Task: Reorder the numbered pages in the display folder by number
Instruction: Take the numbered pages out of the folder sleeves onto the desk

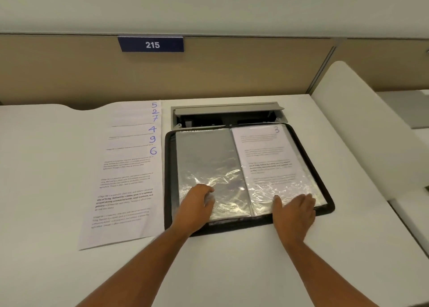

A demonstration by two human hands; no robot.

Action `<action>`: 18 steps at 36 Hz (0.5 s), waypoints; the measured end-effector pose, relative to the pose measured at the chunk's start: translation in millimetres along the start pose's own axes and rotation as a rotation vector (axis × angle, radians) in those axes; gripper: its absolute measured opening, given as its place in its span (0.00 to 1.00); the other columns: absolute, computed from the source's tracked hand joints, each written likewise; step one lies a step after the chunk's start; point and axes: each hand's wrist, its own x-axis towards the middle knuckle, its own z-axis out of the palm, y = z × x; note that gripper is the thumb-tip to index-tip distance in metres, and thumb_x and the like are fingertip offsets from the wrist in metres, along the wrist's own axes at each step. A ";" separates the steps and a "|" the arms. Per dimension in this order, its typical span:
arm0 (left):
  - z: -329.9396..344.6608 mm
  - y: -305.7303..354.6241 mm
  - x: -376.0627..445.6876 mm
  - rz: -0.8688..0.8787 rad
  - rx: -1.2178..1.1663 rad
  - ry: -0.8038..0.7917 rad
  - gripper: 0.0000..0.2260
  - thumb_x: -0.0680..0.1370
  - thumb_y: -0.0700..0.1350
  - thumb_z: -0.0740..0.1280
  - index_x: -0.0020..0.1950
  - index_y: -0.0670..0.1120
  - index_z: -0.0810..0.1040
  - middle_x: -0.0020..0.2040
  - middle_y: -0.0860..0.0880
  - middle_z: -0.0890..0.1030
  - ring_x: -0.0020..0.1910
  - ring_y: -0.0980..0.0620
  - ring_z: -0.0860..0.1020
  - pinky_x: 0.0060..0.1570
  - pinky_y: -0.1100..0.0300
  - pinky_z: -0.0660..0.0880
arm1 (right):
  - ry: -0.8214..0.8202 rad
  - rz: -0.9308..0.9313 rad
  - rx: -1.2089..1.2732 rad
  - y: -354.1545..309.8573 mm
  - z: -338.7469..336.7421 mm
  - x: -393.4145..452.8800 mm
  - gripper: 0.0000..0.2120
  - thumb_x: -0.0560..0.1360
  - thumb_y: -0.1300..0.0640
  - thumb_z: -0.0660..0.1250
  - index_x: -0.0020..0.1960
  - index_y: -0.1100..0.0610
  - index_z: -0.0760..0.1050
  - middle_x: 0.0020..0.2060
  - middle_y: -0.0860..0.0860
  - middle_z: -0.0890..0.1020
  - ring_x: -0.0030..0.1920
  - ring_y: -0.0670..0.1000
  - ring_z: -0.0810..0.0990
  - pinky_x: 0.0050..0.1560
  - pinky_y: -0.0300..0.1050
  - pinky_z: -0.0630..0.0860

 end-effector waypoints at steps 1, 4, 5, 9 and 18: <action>3.2 1.2 1.4 0.008 0.017 -0.009 0.06 0.81 0.51 0.67 0.57 0.59 0.76 0.52 0.59 0.79 0.51 0.57 0.81 0.53 0.53 0.82 | -0.004 0.021 -0.018 7.9 -1.3 3.5 0.42 0.78 0.42 0.69 0.75 0.74 0.62 0.76 0.69 0.64 0.77 0.67 0.60 0.75 0.66 0.61; 10.2 -1.3 7.0 0.002 0.084 0.008 0.03 0.80 0.52 0.66 0.53 0.59 0.76 0.49 0.59 0.79 0.48 0.56 0.81 0.51 0.51 0.82 | -0.014 0.015 -0.073 23.1 -2.4 10.0 0.42 0.79 0.40 0.65 0.76 0.73 0.62 0.77 0.69 0.62 0.79 0.66 0.58 0.76 0.65 0.57; 10.7 1.7 7.5 0.006 0.116 0.016 0.02 0.80 0.51 0.67 0.52 0.58 0.76 0.48 0.59 0.79 0.48 0.56 0.81 0.50 0.52 0.82 | -0.014 -0.005 -0.091 25.6 -2.4 11.2 0.41 0.80 0.40 0.65 0.76 0.72 0.62 0.76 0.70 0.62 0.79 0.67 0.58 0.76 0.65 0.57; 13.6 18.1 11.0 -0.024 0.156 0.024 0.06 0.79 0.47 0.68 0.55 0.51 0.81 0.56 0.49 0.81 0.56 0.49 0.79 0.59 0.51 0.77 | 0.014 -0.131 -0.110 28.4 0.6 14.6 0.31 0.79 0.48 0.68 0.73 0.68 0.70 0.73 0.74 0.65 0.76 0.71 0.62 0.74 0.69 0.60; 20.3 40.1 14.9 -0.162 -0.029 0.089 0.09 0.81 0.47 0.69 0.60 0.48 0.79 0.54 0.53 0.80 0.52 0.58 0.79 0.48 0.73 0.70 | 0.043 -0.349 0.058 3.2 -2.3 8.3 0.20 0.81 0.60 0.67 0.72 0.56 0.75 0.73 0.71 0.67 0.75 0.71 0.65 0.75 0.69 0.62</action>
